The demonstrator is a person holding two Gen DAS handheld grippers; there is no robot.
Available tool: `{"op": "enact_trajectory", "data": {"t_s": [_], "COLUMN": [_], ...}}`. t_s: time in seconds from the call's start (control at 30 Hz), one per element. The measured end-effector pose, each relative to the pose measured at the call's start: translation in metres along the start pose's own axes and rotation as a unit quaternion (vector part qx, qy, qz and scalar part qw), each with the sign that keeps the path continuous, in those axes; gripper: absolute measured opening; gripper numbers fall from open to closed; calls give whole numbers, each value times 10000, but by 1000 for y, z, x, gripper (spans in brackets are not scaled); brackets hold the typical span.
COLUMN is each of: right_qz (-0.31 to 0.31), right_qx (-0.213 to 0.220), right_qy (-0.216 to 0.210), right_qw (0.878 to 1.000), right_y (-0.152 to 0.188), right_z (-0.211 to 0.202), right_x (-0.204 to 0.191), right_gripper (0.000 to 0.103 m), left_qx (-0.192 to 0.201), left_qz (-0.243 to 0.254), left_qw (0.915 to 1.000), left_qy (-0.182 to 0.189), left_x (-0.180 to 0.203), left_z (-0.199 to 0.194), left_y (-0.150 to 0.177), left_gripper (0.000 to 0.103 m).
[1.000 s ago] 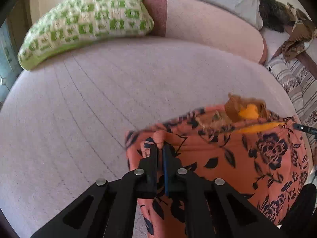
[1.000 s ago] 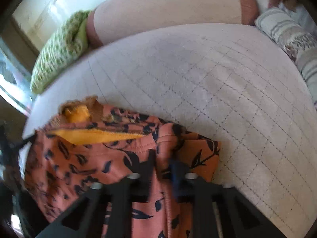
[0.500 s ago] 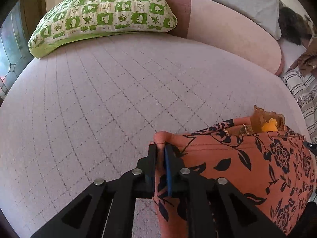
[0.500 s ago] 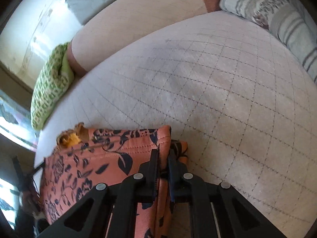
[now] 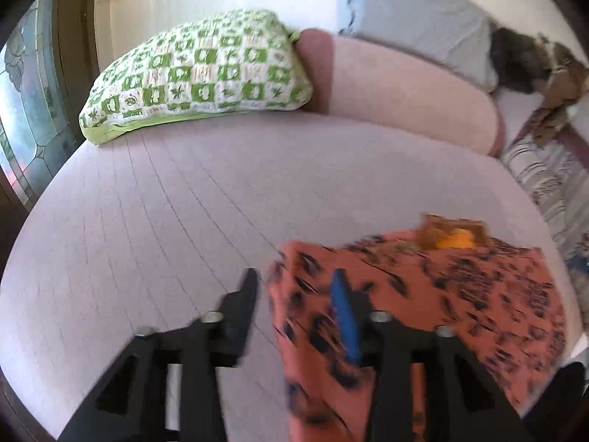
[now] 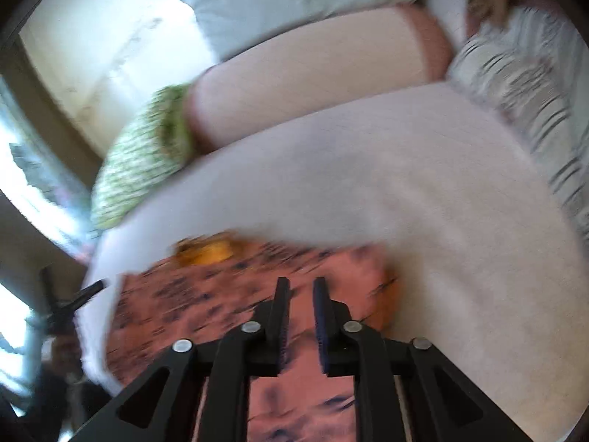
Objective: Fold small clothes
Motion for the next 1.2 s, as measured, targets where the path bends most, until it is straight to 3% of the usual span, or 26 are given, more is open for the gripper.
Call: {"op": "enact_trajectory", "data": {"t_s": [0.07, 0.1, 0.17, 0.23, 0.27, 0.3, 0.37, 0.5, 0.57, 0.6, 0.67, 0.73, 0.83, 0.93, 1.0, 1.2], "right_qz": [99, 94, 487, 1291, 1528, 1549, 1340, 1113, 1190, 1234, 1685, 2201, 1974, 1953, 2203, 2176], "right_qx": [-362, -426, -690, -589, -451, -355, -36, 34, -161, -272, -524, -257, 25, 185, 60, -318], "right_qy": [-419, -333, 392, 294, 177, 176, 164, -349, -729, -659, -99, -490, -450, -420, -269, -475], "right_qw": [9984, 9985, 9957, 9894, 9871, 9871, 9908, 9932, 9901, 9898, 9843, 9739, 9793, 9797, 9750, 9743], "right_y": [24, 31, 48, 54, 51, 48, 43, 58, 83, 95, 119, 120, 107, 98, 104, 114], "right_z": [16, 23, 45, 47, 37, 29, 7, -17, -15, -9, 3, -7, -37, -57, -57, -32], "right_x": [-8, -4, 40, 71, 73, 70, 56, 20, 9, 11, 45, 54, 51, 62, 81, 77], "right_gripper": [63, 69, 64, 45, 45, 49, 64, 64, 67, 67, 64, 63, 64, 67, 68, 68], "left_qx": [65, 25, -236, -722, -824, -683, -576, -127, 36, -9, -408, -859, -640, -304, -141, -189], "left_qz": [68, 52, 12, 91, 143, 216, 27, -178, -191, -187, -103, -49, -404, -238, -177, 204], "left_qw": [9996, 9995, 9991, 9973, 9963, 9968, 9980, 9998, 9997, 9997, 9991, 9957, 9968, 9990, 9997, 9985], "left_qy": [255, 296, 361, -3, -176, -360, -275, -15, 133, 163, -6, -343, -259, -235, -78, 473], "left_x": [17, 21, 27, 19, 14, 11, 11, 20, 28, 30, 26, 16, 14, 31, 49, 125], "left_z": [-15, -15, -5, 24, 32, 30, 19, -16, -27, -24, -4, 14, 1, -14, -18, 1], "left_y": [17, 25, 47, 74, 83, 82, 74, 59, 65, 70, 88, 102, 91, 70, 60, 58], "left_gripper": [53, 53, 54, 54, 54, 54, 54, 57, 67, 70, 70, 70, 70, 70, 70, 71]}}
Point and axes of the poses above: each gripper's, at about its wrist camera, not at the fingertips, and z roughly the way its jaws point, x to its right, y to its underside, the point moved 10 cm from there along z, roughly the way its jaws point
